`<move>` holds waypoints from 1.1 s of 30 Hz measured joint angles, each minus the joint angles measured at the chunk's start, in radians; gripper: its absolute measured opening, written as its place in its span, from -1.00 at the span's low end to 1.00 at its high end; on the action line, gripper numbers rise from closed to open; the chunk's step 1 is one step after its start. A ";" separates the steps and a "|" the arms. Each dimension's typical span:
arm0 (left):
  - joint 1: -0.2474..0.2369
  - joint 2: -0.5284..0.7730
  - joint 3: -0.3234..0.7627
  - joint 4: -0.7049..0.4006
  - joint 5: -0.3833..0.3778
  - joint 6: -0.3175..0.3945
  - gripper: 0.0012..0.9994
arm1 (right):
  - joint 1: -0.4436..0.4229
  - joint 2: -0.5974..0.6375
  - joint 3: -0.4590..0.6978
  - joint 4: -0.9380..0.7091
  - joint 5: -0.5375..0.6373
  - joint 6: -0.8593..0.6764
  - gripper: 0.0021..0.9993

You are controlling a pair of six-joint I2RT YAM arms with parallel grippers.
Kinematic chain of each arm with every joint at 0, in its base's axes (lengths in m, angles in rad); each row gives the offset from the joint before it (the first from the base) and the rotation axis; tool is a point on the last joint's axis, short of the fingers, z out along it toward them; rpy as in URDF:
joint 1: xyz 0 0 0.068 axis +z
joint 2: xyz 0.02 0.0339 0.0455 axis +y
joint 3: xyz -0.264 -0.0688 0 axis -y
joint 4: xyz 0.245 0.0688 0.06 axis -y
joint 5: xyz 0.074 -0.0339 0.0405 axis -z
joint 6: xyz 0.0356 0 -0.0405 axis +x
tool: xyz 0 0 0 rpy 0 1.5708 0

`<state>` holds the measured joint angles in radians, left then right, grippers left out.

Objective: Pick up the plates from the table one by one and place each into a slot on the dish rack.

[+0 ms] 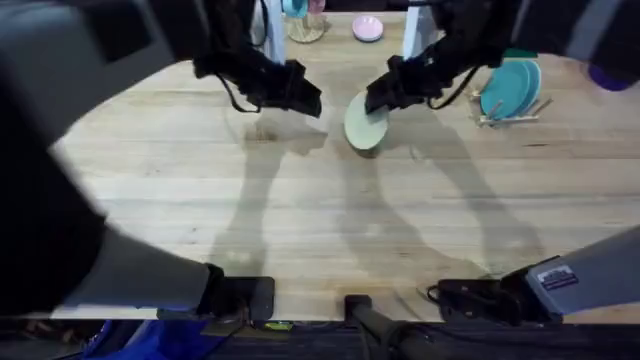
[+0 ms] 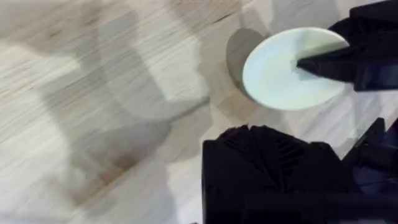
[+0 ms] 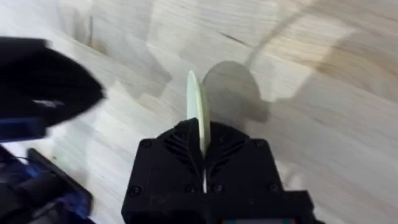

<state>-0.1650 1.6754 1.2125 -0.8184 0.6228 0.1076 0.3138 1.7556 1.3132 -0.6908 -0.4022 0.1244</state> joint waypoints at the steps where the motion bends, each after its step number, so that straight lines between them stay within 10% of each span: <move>1: 0.000 -0.035 0.000 -0.015 -0.015 0.002 -0.92 | 0.000 -0.022 0.000 -0.018 0.020 -0.015 -0.95; 19: 0.000 -0.534 0.000 -0.258 -0.311 0.015 -0.92 | 0.000 -0.509 0.018 -0.162 0.479 -0.195 -0.94; 32: 0.000 -0.609 0.000 -0.298 -0.384 0.017 -0.92 | 0.000 -0.661 0.019 -0.283 0.679 -0.234 -0.94; 33: 0.000 -0.609 0.000 -0.298 -0.387 0.021 -0.03 | 0.000 -0.672 0.019 -0.284 0.690 -0.235 -0.94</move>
<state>-0.1650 1.0668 1.2125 -1.1164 0.2354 0.1282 0.3134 1.0836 1.3323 -0.9745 0.2874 -0.1109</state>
